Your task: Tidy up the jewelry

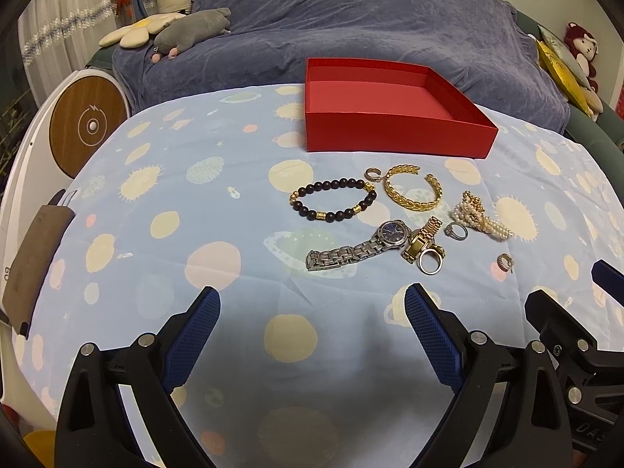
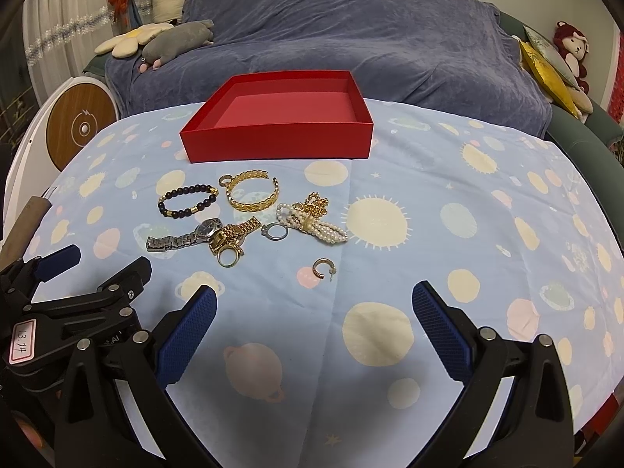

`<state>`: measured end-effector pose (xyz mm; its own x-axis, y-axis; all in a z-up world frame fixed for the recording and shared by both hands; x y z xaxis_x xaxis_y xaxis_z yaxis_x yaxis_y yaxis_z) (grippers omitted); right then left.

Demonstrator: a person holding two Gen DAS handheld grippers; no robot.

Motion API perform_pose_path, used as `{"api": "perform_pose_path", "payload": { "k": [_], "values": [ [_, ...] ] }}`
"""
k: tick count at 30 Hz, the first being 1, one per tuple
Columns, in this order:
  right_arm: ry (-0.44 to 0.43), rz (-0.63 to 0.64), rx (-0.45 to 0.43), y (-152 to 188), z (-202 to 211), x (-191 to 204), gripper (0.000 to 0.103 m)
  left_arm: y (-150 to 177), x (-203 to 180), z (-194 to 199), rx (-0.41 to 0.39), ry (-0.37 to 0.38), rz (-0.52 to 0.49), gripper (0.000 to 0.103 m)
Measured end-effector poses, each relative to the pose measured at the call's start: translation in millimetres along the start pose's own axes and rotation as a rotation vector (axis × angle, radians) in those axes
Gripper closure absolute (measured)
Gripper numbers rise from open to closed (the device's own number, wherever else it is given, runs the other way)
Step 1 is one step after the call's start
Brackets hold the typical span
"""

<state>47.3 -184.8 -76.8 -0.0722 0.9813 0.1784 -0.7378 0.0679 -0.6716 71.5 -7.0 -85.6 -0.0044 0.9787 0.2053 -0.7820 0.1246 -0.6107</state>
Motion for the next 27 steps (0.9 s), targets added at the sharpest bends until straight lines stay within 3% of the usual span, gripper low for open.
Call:
{"api": "perform_pose_path", "payload": {
  "k": [27],
  "values": [
    [-0.001, -0.001, 0.001, 0.0, 0.1, -0.7, 0.005, -1.2, -0.6, 0.9, -0.005, 0.007, 0.006, 0.01]
  ]
}}
Point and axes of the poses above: each gripper's, at about its wrist camera, not at the fingertips, and z roughly against the way its jaws point, x to its left, y to its underside, the point moved 10 cm from there along -z, roughly the way its jaws point, and after that the axes turned 13 degrees about -y, right-handed, at the moved point
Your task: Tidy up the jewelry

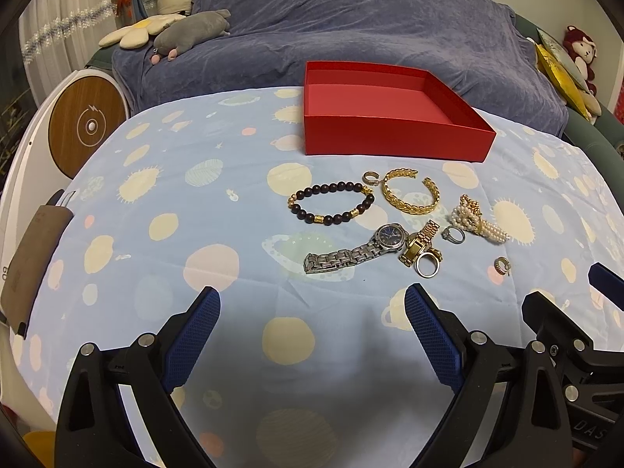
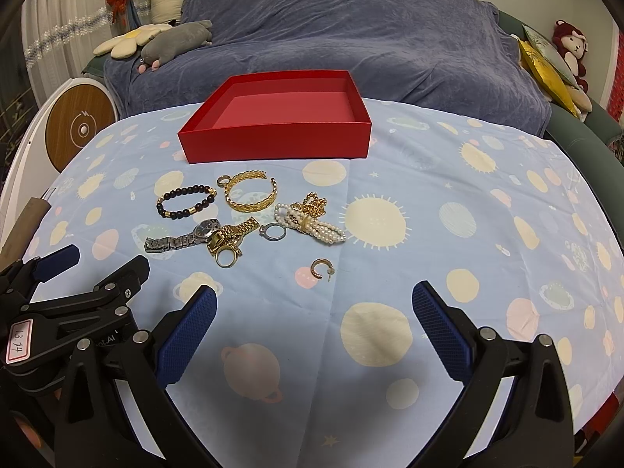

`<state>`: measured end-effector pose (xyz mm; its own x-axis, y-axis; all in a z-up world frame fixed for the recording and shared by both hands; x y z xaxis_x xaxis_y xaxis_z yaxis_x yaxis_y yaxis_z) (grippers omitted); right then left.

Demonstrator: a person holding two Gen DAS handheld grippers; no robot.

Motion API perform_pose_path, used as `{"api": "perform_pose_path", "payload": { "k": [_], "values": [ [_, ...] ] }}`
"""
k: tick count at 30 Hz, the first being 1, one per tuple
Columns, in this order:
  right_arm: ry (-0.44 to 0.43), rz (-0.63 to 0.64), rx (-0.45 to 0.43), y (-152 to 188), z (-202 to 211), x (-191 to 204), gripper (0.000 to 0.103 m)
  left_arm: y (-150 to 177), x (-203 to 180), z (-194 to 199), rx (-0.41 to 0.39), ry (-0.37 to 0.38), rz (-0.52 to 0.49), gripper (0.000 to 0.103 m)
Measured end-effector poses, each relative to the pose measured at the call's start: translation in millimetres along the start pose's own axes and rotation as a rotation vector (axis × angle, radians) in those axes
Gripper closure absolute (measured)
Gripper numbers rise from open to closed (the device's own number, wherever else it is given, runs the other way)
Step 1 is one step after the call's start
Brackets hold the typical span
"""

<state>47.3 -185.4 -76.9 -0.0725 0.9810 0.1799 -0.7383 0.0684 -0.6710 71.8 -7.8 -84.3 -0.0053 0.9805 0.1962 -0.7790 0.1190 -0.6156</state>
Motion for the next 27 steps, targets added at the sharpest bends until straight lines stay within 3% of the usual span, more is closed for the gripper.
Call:
{"api": "perform_pose_path", "payload": {
  "k": [20, 27],
  "values": [
    [-0.004, -0.01, 0.005, 1, -7, -6, 0.005, -2, -2, -3, 0.002, 0.006, 0.001, 0.01],
    [-0.018, -0.016, -0.006, -7, -14, -12, 0.005, -21, 15, -6, -0.022, 0.019, 0.046, 0.01]
  ]
}}
Point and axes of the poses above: each gripper's, at about its wrist camera, not at the fingertips, and z roughly against the way its jaws point, x to its left, y to its underside, the point moved 10 cm from there along -z, roughly the way its jaws point, and after that the axes turned 13 degrees about -y, right-handed, at the moved point
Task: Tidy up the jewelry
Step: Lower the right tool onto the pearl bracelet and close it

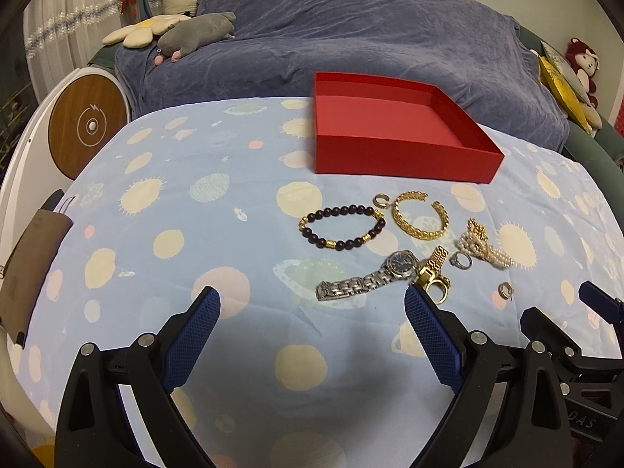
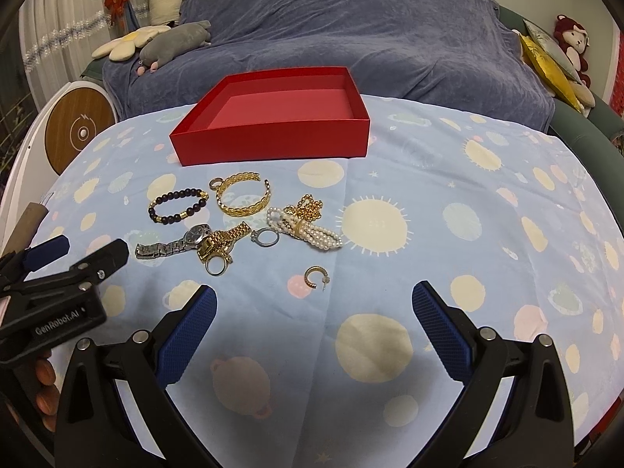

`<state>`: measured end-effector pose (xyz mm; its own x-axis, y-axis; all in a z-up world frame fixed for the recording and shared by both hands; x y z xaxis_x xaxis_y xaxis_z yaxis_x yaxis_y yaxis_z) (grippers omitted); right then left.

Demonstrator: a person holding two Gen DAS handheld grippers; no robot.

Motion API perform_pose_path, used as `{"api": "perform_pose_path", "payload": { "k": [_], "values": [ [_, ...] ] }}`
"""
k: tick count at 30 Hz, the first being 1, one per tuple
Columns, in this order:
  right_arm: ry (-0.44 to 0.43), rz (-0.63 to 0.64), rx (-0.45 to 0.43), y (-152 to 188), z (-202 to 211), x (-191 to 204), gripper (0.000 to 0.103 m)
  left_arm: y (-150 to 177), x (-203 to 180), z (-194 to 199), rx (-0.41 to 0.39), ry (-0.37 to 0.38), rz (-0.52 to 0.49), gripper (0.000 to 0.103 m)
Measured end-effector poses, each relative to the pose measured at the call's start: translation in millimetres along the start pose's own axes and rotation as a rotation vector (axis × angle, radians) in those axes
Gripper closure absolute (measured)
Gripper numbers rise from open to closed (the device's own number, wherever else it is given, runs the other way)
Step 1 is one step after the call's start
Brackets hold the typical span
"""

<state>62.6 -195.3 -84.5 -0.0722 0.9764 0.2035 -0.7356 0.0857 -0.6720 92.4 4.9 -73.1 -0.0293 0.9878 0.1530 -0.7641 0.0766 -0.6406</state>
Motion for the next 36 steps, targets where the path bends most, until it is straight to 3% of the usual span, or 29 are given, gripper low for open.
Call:
{"api": "perform_pose_path", "payload": {
  "k": [5, 10, 12, 16, 23, 30, 36],
  "values": [
    [-0.016, 0.014, -0.009, -17, -15, -6, 0.007, -11, 22, -10, 0.008, -0.013, 0.058, 0.01],
    [-0.05, 0.021, 0.054, -25, -44, -10, 0.025, -13, 32, -24, 0.032, -0.018, 0.08, 0.01],
    [-0.067, 0.023, 0.08, -27, -56, -10, 0.033, -13, 32, -28, 0.033, -0.012, 0.073, 0.01],
    [-0.083, 0.056, 0.106, -31, -70, -4, 0.034, -10, 28, -35, 0.044, 0.018, 0.05, 0.01],
    [-0.094, 0.061, 0.153, -17, -82, -7, 0.046, 6, 14, -41, 0.053, 0.059, -0.033, 0.01],
    [-0.093, 0.052, 0.15, -19, -81, -10, 0.077, 11, 0, -39, 0.047, 0.067, -0.067, 0.01],
    [-0.098, 0.042, 0.145, -19, -78, -11, 0.083, 12, -8, -39, 0.052, 0.072, -0.072, 0.01]
  ]
}}
Point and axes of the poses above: each gripper's, at about its wrist camera, not at the fingertips, and z roughly against the way its jaws point, x to its left, y to its underside, the point moved 10 cm from there along -z, roughly the way its jaws point, and after that the axes turned 13 degrees about -y, right-handed, at the moved point
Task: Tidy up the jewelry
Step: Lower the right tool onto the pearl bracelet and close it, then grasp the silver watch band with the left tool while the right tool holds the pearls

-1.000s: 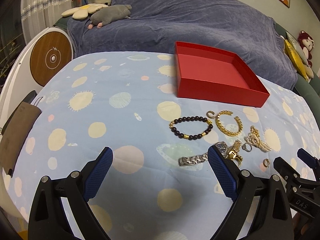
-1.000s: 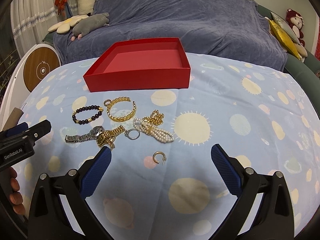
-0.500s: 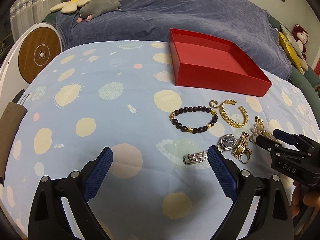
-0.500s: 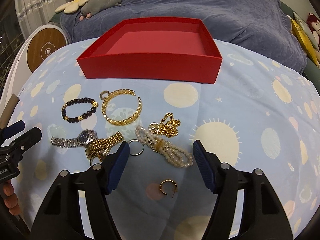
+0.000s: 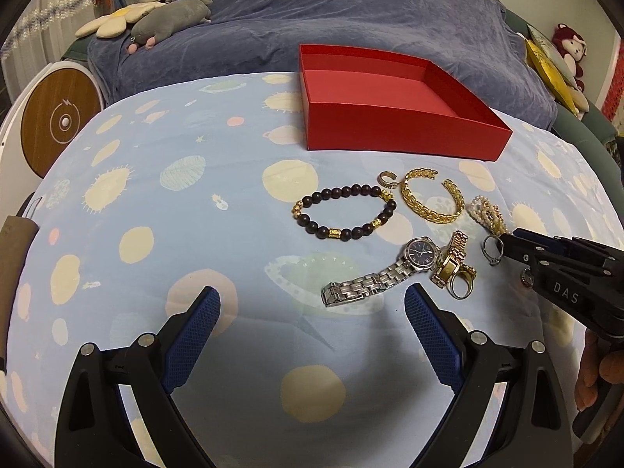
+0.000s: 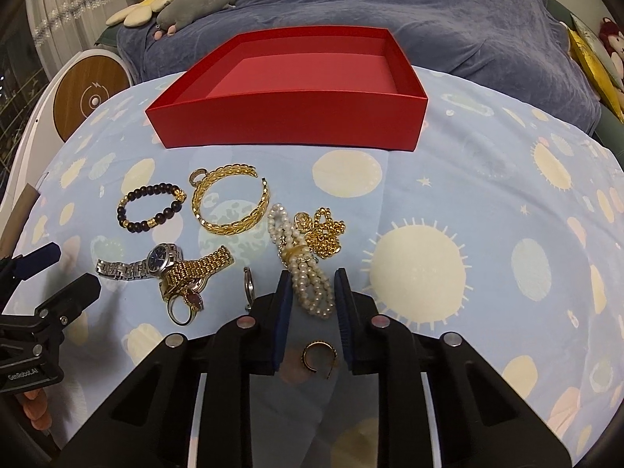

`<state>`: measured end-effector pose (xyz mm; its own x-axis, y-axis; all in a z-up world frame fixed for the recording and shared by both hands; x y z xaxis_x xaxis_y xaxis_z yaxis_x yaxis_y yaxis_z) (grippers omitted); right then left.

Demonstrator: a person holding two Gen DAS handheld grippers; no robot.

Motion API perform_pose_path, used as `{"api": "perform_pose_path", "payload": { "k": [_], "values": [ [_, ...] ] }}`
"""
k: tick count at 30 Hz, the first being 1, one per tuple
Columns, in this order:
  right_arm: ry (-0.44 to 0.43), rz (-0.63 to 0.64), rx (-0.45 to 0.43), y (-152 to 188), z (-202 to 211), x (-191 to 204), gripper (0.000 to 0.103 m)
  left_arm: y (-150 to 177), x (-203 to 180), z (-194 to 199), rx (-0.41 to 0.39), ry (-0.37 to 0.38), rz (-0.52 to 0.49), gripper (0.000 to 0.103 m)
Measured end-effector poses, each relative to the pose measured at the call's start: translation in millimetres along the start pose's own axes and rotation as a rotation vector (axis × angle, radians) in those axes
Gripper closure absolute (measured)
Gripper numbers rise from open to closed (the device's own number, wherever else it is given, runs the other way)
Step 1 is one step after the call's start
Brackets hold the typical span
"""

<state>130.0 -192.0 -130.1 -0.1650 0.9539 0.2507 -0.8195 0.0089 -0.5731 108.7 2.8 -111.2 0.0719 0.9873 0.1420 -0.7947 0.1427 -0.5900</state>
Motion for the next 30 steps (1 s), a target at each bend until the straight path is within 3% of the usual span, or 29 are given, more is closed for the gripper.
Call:
{"api": "perform_pose_path", "payload": {
  "k": [2, 4, 11, 14, 19, 22, 26, 30],
  "values": [
    [-0.007, -0.01, -0.006, 0, 3, -1, 0.086, -1, -2, 0, -0.001, -0.001, -0.003, 0.01],
    [-0.013, -0.016, -0.016, 0, 8, -1, 0.096, -2, -5, 0, -0.002, 0.003, -0.004, 0.01],
    [-0.029, -0.037, -0.036, 3, 24, -5, 0.095, -2, -18, -3, 0.004, 0.027, -0.021, 0.01],
    [-0.041, -0.042, -0.035, 5, 28, -5, 0.095, -1, -27, -4, 0.001, 0.036, -0.046, 0.018],
    [-0.059, -0.037, -0.048, 7, 36, 1, 0.095, -3, -37, -8, -0.005, 0.032, -0.065, 0.019],
    [-0.066, -0.05, -0.054, 7, 39, 0, 0.095, -1, -44, -14, 0.016, 0.052, -0.067, 0.027],
    [-0.071, -0.068, -0.053, 8, 40, -4, 0.095, -1, -52, -16, -0.028, 0.016, -0.113, 0.031],
    [-0.071, -0.069, -0.055, 8, 41, -5, 0.095, -3, -59, -14, -0.046, 0.028, -0.119, 0.041]
  ]
}}
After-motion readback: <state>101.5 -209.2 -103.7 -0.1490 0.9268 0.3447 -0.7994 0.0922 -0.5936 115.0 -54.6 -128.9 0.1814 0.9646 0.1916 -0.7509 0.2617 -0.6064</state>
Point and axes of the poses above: each gripper's, at about its wrist camera, not at the fingertips, and z roughly against the way its jaws point, x to its left, y to its underside, the point moved 10 cm from there along -z, roughly the way its jaws point, and after that the axes turned 13 degrees about -y, right-handed, at the moved point
